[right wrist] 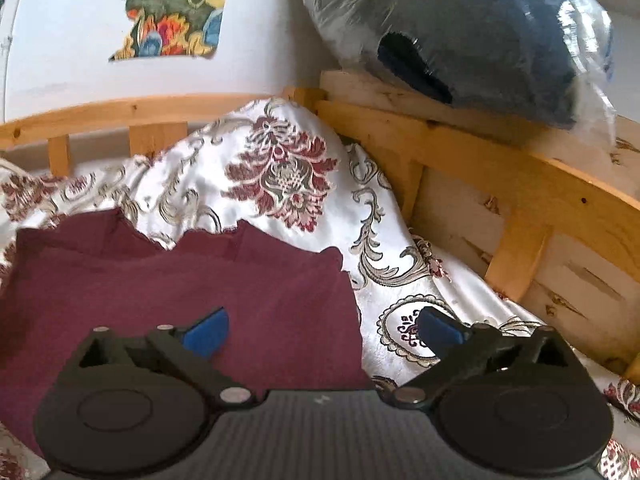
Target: Fold small clothes
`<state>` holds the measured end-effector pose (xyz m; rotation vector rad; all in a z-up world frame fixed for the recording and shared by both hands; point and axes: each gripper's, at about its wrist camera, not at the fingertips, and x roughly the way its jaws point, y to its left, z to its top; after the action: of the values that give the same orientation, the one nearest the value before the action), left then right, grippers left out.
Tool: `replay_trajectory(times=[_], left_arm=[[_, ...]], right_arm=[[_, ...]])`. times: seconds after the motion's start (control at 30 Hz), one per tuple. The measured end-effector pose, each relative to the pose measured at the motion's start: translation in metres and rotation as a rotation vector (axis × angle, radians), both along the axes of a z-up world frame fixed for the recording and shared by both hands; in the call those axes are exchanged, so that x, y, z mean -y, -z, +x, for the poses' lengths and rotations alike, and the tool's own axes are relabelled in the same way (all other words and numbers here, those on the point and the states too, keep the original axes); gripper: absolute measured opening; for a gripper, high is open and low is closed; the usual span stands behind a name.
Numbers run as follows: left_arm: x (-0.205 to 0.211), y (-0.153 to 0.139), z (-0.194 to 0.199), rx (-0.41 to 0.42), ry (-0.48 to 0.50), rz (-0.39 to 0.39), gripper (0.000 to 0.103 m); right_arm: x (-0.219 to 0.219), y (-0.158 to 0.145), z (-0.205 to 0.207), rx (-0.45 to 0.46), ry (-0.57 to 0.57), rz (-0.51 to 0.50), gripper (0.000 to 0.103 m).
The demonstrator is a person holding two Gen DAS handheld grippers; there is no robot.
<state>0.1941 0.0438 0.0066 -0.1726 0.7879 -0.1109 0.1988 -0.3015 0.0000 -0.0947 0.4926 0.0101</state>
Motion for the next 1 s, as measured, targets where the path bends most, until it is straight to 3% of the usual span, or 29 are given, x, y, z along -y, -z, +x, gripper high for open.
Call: replay_trajectory(times=[0.07, 0.13, 0.2, 0.33, 0.4, 0.57, 0.8, 1.0], left_arm=[[0.002, 0.003, -0.004, -0.006, 0.016, 0.006, 0.081], [0.004, 0.007, -0.003, -0.041, 0.039, 0.01, 0.065], [0.006, 0.013, 0.001, -0.093, 0.041, 0.019, 0.036], [0.008, 0.021, 0.005, -0.127, 0.037, 0.018, 0.021], [0.012, 0.023, 0.007, -0.124, 0.038, 0.031, 0.006], [0.019, 0.012, 0.0, -0.056, -0.006, 0.1, 0.005], [0.007, -0.001, -0.023, 0.02, -0.126, 0.061, 0.005], [0.001, 0.015, -0.017, -0.067, -0.19, 0.038, 0.005]], right_arm=[[0.004, 0.004, -0.009, -0.02, 0.002, 0.012, 0.103], [0.007, 0.01, -0.015, -0.054, -0.011, 0.027, 0.103], [0.008, 0.015, -0.017, -0.076, -0.012, 0.028, 0.103], [0.01, 0.016, -0.014, -0.067, -0.002, 0.036, 0.103], [0.011, 0.017, -0.013, -0.065, 0.001, 0.043, 0.103], [0.01, 0.021, -0.011, -0.083, 0.001, 0.026, 0.103], [0.008, 0.022, -0.011, -0.092, -0.008, 0.01, 0.103], [0.002, 0.028, -0.01, -0.112, -0.01, -0.04, 0.103]])
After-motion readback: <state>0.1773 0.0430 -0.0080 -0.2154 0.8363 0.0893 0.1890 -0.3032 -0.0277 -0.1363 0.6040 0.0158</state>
